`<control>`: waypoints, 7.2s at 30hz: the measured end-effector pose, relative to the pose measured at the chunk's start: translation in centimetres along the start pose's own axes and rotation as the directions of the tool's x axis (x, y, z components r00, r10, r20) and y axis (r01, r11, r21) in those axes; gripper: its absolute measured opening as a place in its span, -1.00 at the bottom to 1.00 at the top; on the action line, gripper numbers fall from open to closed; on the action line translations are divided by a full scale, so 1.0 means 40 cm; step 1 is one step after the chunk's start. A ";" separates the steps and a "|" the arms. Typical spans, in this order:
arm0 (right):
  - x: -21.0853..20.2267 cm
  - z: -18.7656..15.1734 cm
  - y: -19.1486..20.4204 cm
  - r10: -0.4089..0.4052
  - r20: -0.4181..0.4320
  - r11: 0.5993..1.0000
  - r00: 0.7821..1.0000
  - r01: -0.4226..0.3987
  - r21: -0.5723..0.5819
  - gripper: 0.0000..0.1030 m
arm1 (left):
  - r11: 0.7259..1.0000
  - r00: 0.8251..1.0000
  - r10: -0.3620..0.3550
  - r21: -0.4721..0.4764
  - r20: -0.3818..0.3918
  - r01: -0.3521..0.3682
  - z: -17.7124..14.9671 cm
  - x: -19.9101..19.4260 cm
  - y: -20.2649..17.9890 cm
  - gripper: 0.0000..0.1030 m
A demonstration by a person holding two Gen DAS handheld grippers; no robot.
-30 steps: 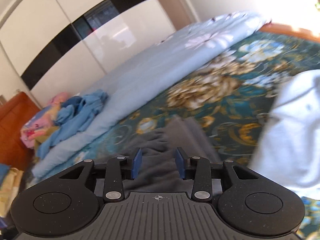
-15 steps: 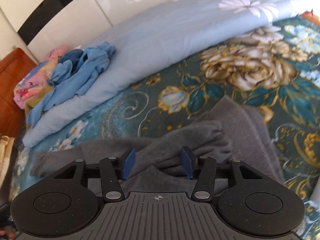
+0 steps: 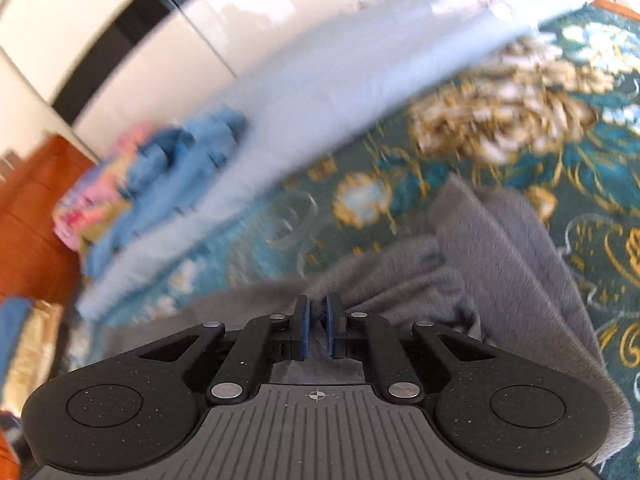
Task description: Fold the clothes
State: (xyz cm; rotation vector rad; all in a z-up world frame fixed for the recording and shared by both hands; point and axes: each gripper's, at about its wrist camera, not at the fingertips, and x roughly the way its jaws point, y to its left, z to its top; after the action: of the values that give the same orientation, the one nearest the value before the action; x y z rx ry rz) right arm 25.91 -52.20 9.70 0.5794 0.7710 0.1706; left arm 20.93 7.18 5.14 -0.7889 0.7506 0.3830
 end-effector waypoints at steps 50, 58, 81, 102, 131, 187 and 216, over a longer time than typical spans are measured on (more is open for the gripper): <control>-0.274 -0.204 -0.184 -0.003 0.073 0.983 0.997 -0.010 0.182 -0.78 | 0.993 0.992 -0.112 0.038 -0.052 0.114 -0.104 -0.119 0.077 -0.04; -0.408 -0.353 -0.230 -0.115 -0.059 0.980 0.992 0.124 0.157 -0.83 | 0.984 0.982 -0.178 0.020 -0.055 0.179 -0.092 -0.135 0.044 -0.03; -0.168 -0.020 -0.283 -0.160 -0.015 0.970 0.987 0.160 0.182 -0.26 | 0.966 0.971 -0.228 0.112 -0.070 0.235 0.057 0.038 -0.204 0.27; -0.007 0.064 -0.198 -0.149 -0.071 0.983 0.986 0.155 0.098 -0.92 | 0.960 0.966 -0.258 -0.106 0.017 0.259 0.123 0.293 -0.166 -1.00; -0.096 0.136 -0.132 -0.178 0.137 0.984 0.975 0.180 -0.003 -0.31 | 0.941 0.937 -0.338 0.013 0.094 0.338 0.098 -0.006 -0.038 -0.33; -0.136 -0.227 -0.221 -0.080 0.008 0.973 0.997 0.077 0.219 -0.89 | 0.996 0.994 -0.088 -0.013 0.058 0.088 -0.055 -0.148 0.215 -0.62; -0.224 -0.243 -0.221 -0.088 0.043 0.979 0.995 0.079 0.189 -0.92 | 0.983 0.970 -0.182 0.054 0.159 0.176 -0.001 -0.245 0.193 -0.95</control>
State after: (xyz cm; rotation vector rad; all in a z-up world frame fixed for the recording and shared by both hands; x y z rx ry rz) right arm 12.19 -58.50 4.73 0.7255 0.7652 0.0050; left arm 9.85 11.84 8.46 -0.7714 0.5269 0.2656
